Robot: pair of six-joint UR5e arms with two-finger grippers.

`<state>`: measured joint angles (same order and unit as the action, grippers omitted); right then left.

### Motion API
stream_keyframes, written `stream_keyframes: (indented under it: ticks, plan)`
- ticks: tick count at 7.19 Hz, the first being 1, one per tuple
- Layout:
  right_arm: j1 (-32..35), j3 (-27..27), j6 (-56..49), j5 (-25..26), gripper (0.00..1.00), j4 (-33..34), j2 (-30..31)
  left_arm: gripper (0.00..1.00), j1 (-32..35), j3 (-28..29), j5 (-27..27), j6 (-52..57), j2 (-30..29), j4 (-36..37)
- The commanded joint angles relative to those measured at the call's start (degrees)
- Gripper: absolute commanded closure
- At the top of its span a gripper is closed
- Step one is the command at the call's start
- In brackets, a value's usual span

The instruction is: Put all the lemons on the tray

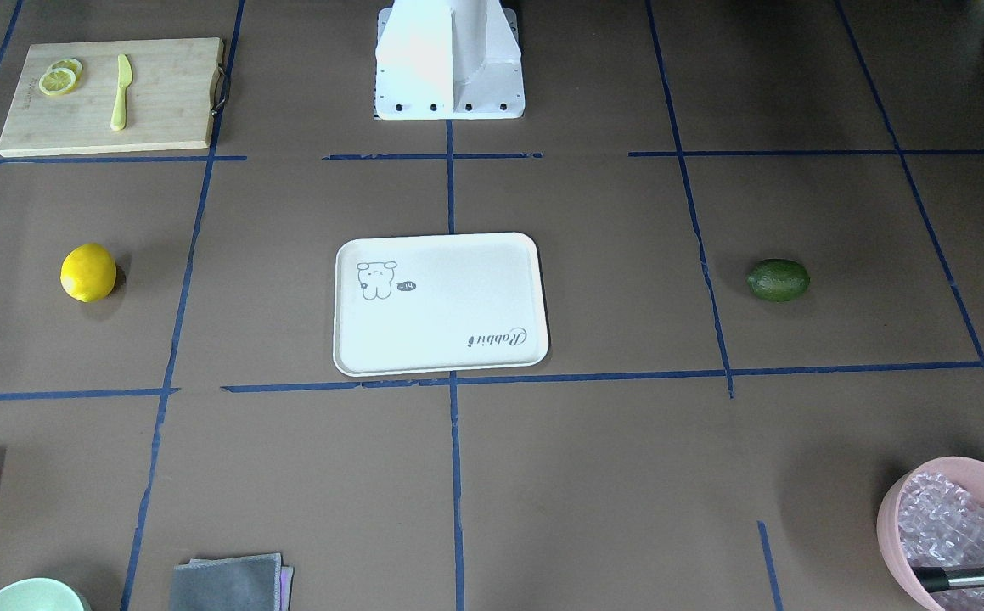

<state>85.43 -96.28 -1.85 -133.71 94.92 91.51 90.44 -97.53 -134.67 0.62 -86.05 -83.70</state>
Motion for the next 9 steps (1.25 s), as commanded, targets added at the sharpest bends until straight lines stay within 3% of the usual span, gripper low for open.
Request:
stream_keyframes:
  ticks: [1, 9]
  plan:
    - [0.0, -0.05, 0.0, 0.03, 0.0, 0.0, 0.07, 0.0, 0.0, -0.03, 0.03, -0.18, -0.08, -0.41]
    - [-3.24, -2.14, 3.14, -2.6, 0.01, -3.34, 0.07, 0.0, -0.18, -0.03, -1.11, 0.26, 1.06, -0.77]
